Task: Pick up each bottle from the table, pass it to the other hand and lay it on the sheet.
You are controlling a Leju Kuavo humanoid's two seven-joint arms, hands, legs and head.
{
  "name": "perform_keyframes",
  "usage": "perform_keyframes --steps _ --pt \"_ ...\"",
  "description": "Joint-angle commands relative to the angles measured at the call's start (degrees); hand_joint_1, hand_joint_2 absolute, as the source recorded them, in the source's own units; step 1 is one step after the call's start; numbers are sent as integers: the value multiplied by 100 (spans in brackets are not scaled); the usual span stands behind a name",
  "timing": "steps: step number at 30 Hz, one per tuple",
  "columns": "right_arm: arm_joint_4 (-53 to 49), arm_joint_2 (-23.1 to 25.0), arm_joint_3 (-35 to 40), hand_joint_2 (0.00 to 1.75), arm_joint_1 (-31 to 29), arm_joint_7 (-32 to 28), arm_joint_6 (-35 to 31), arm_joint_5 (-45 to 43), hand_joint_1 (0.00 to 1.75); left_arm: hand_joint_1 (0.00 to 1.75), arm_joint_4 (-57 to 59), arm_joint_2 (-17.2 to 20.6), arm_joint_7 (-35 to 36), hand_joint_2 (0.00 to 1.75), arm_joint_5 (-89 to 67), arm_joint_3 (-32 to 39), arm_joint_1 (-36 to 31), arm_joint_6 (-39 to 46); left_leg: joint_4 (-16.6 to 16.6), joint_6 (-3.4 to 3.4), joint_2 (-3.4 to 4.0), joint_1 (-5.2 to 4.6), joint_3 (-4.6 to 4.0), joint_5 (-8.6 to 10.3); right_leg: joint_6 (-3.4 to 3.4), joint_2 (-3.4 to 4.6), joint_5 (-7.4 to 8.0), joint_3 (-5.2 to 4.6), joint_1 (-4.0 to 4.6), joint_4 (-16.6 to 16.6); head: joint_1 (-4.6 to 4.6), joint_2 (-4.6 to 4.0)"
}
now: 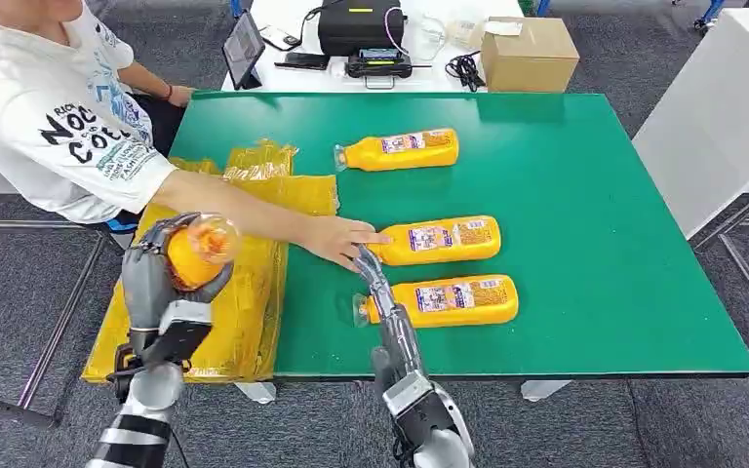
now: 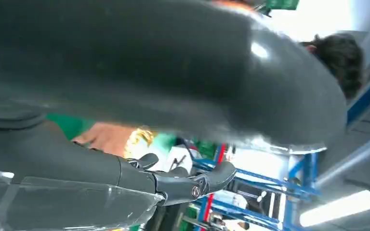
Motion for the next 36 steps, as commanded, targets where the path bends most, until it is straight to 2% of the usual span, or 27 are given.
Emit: perform_keyframes --steps 1,4,10,12,14,15,17,18,27,32,34,36 --pt "-98 -52 -283 175 -155 -64 3 -281 0 175 2715 620 765 175 -2876 710 -1293 173 -6 -15 6 11 29 -5 -18 2 -4 29 12 -7 2 0" --pt "-199 -14 -307 175 -171 -127 -54 -396 0 175 3591 771 1042 175 -3571 772 -1562 173 -2 -16 20 13 31 -10 -18 10 -7 27 14 -1 0 0" --pt "-199 -14 -307 175 -171 -127 -54 -396 0 175 3591 771 1042 175 -3571 772 -1562 173 -6 -11 12 5 21 -2 -12 1 -4 17 5 -2 0 0" --pt "-355 -48 -319 175 -126 -120 -61 -388 0 175 3866 871 1191 175 -3760 661 -1672 173 -5 -16 15 12 32 -8 -18 3 -7 29 12 -4 2 0" --pt "-338 -69 -272 175 -155 -97 -31 -380 0 175 4327 1099 1735 175 -4142 129 -1769 173 -5 -13 6 8 26 -4 -14 -4 -6 26 8 -3 2 0" --pt "-253 -67 -262 175 -169 -92 -32 -373 0 175 4583 1070 1682 175 -3991 130 -1812 173 -2 -15 9 12 30 -9 -17 3 -8 29 12 -2 0 0" --pt "-213 -67 -263 175 -177 -66 -17 -369 0 175 4565 1106 1825 175 -4175 -34 -1804 173 -2 -12 7 9 20 -5 -13 -1 -6 20 9 -2 2 0" --pt "-171 -62 -263 175 -189 -51 4 -374 0 175 4361 1184 1983 175 -4175 -377 -1725 173 1 -15 4 14 22 -8 -17 -4 -9 24 14 -2 0 0" --pt "-91 -55 -244 175 -212 -26 44 -374 0 175 4359 1155 2016 175 -4175 -497 -1712 173 2 -14 9 13 20 -8 -16 6 -5 22 13 -1 2 0" --pt "154 7 -251 175 -249 108 77 -345 0 175 4450 913 1525 175 -3569 -127 -1721 173 -2 -10 3 7 17 -3 -11 1 -2 20 7 -3 2 0" --pt "201 29 -269 175 -215 150 65 -325 0 175 4265 749 938 175 -2948 155 -1621 173 -3 -12 4 10 23 -6 -13 2 -4 26 10 -5 0 0" --pt "260 42 -269 175 -213 192 70 -304 0 175 3983 608 734 175 -2795 178 -1468 173 -3 -13 1 13 31 -9 -15 -3 -7 37 13 -9 0 0"
